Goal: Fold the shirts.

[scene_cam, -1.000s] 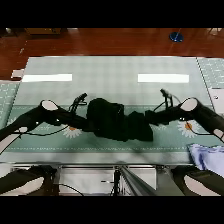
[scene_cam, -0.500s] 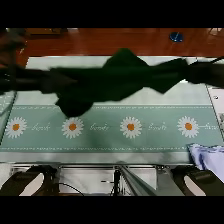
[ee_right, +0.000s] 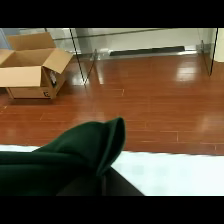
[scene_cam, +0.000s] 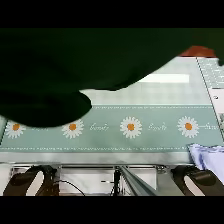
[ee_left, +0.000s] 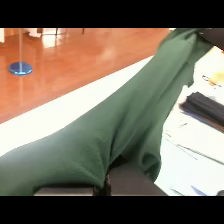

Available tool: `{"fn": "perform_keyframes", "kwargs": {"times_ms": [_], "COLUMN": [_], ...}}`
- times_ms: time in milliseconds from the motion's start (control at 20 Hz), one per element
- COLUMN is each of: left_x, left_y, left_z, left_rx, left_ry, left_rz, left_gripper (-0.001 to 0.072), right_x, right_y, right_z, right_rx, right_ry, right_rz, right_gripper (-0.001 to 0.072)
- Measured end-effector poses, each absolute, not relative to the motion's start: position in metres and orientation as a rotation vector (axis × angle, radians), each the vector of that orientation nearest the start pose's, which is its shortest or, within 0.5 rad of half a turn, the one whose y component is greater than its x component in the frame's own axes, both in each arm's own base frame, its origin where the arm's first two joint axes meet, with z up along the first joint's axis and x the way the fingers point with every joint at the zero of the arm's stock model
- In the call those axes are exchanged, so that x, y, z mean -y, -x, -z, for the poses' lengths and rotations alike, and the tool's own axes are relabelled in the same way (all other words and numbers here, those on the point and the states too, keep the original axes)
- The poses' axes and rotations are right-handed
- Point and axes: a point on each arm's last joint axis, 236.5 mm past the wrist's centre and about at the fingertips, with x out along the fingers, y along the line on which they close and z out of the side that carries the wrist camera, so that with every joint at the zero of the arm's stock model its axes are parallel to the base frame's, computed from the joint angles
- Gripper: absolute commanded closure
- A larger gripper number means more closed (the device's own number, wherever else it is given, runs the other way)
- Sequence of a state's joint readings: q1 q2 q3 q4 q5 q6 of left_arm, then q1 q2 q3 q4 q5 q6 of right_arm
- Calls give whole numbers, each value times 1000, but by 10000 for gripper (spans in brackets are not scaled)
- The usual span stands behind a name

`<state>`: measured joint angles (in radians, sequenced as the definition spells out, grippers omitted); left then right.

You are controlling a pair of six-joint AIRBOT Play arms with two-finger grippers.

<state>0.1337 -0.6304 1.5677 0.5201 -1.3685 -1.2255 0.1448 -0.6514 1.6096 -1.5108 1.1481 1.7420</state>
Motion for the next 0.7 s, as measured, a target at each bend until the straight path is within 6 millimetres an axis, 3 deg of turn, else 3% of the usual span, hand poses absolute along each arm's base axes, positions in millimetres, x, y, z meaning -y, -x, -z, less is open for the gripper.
{"fn": "perform_keyframes", "kwargs": {"times_ms": [150, 250, 450, 600, 700], "left_x": [187, 191, 190, 183, 177], "left_y": [-138, -117, -97, -104, -118], "left_z": [-433, -423, -385, -342, -304], "left_rx": [-284, -366, -586, -758, -870], "left_ry": [154, 184, 251, 307, 343], "left_rz": [900, 909, 894, 868, 846], "left_gripper": [689, 689, 688, 688, 688], "right_x": [-51, -52, -60, -74, -79], "right_y": [-226, -209, -192, -202, -221], "right_z": [-427, -409, -342, -270, -223], "right_rx": [-272, -377, -687, -948, -1052], "right_ry": [-185, -174, -140, -109, -89], "right_rz": [-195, -197, -219, -263, -276], "right_gripper": [684, 685, 685, 685, 685]}}
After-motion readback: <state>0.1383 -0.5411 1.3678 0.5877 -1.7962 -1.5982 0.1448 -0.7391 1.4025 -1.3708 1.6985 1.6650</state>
